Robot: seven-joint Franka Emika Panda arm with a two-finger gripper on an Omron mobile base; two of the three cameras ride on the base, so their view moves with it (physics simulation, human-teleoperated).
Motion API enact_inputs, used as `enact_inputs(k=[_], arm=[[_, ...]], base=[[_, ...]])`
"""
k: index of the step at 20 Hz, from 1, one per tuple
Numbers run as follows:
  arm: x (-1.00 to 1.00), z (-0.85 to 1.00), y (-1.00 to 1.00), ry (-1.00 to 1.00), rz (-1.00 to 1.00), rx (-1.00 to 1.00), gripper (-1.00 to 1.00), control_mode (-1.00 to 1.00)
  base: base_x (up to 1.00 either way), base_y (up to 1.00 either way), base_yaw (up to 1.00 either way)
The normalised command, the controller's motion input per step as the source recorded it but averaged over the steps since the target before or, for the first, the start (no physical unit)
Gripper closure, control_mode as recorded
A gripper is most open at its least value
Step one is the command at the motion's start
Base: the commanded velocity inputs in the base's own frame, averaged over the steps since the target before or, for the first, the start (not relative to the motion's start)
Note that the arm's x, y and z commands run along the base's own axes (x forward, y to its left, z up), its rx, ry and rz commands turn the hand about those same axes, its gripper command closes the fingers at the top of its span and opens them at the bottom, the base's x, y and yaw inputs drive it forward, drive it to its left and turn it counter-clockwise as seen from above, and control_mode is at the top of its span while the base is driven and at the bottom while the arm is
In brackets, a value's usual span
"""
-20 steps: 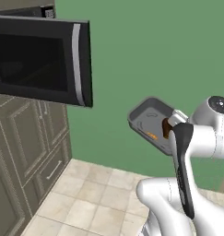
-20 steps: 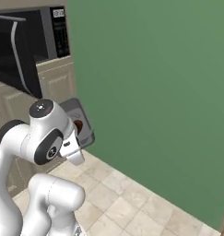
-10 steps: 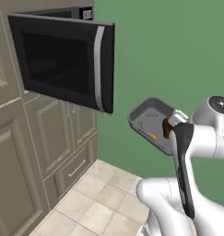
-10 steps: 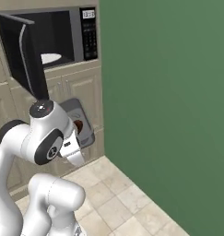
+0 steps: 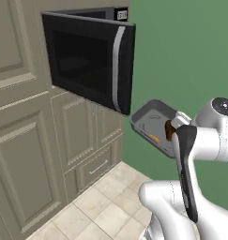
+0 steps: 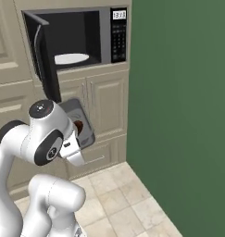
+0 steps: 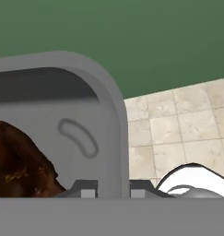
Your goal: Place the tupperware containing the shrimp and sweet potato meal in the microwave. Close the microwave door and press the start button to reheat the meal.
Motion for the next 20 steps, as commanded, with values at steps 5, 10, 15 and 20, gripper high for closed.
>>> enact_inputs(k=[5,10,15,20], arm=[[0.00,0.00,0.00,0.00,0.00,0.00,1.00,1.00],[0.00,0.00,0.00,0.00,0.00,0.00,1.00,1.00],[0.00,0.00,0.00,0.00,0.00,0.00,1.00,1.00],[0.00,0.00,0.00,0.00,0.00,0.00,1.00,1.00]], base=[[0.00,-0.59,0.21],[0.00,-0.52,0.14],[0.00,-0.32,0.20],[0.10,-0.22,0.28]])
